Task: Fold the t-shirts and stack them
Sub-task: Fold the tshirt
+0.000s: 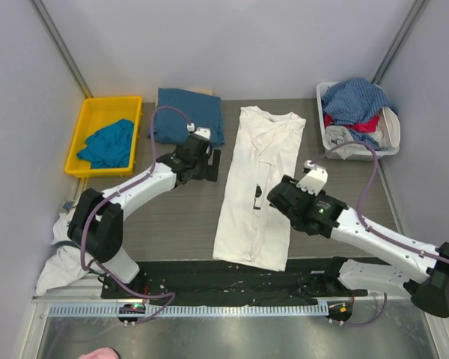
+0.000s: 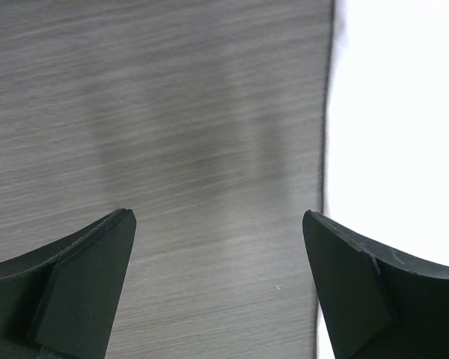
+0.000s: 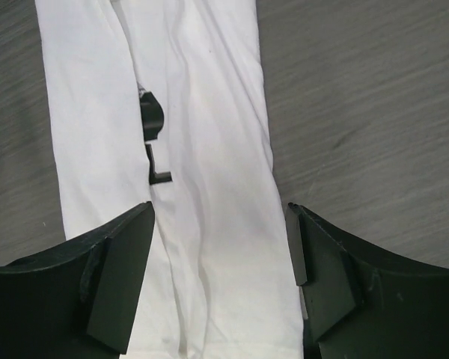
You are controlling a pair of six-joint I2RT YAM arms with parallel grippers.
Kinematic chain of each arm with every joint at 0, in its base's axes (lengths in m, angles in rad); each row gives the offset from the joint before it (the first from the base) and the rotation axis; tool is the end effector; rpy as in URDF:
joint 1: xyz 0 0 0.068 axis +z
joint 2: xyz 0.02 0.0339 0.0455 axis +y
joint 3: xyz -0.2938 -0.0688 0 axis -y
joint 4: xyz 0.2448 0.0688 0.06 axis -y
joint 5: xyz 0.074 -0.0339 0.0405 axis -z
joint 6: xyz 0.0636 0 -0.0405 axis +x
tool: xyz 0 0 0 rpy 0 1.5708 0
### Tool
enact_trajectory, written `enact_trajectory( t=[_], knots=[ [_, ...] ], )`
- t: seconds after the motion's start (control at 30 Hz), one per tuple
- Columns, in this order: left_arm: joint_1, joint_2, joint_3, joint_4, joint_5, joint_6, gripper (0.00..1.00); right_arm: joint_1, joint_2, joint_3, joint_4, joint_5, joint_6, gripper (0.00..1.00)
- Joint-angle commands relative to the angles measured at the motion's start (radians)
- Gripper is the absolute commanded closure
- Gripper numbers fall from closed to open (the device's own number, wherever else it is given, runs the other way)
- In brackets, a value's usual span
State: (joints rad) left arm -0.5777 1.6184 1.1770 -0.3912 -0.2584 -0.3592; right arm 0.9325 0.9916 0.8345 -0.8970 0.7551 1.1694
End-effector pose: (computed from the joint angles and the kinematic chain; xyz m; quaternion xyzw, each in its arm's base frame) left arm 0.3206 -0.1896 0.2564 0.0546 0.9244 -0.0543 0.3735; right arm 0.1362 0.1104 0.2757 0.1997 0.8813 0.0291 0.4273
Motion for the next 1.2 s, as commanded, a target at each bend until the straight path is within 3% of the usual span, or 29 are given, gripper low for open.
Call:
enact_trajectory(
  t=[0.0, 0.13, 0.27, 0.7, 0.93, 1.17],
  knots=[
    [-0.062, -0.075, -0.052, 0.025, -0.019, -0.024, 0.00, -0.110, 0.108, 0.077, 0.229, 0.026, -0.252, 0.21],
    [-0.097, -0.113, -0.111, 0.037, -0.027, -0.043, 0.00, -0.325, 0.189, 0.078, 0.400, -0.144, -0.404, 0.21],
    [-0.114, -0.144, -0.161, 0.038, -0.036, -0.057, 0.00, -0.402, 0.294, 0.143, 0.458, -0.209, -0.488, 0.22],
    [-0.146, -0.189, -0.215, 0.040, -0.048, -0.086, 0.00, -0.466, 0.743, 0.553, 0.540, -0.306, -0.683, 0.24],
    [-0.149, -0.215, -0.247, 0.037, -0.048, -0.104, 0.00, -0.486, 1.043, 0.891, 0.532, -0.352, -0.829, 0.33],
    [-0.152, -0.226, -0.267, 0.031, -0.044, -0.132, 0.00, -0.486, 1.214, 1.049, 0.520, -0.378, -0.956, 0.44]
  ],
)
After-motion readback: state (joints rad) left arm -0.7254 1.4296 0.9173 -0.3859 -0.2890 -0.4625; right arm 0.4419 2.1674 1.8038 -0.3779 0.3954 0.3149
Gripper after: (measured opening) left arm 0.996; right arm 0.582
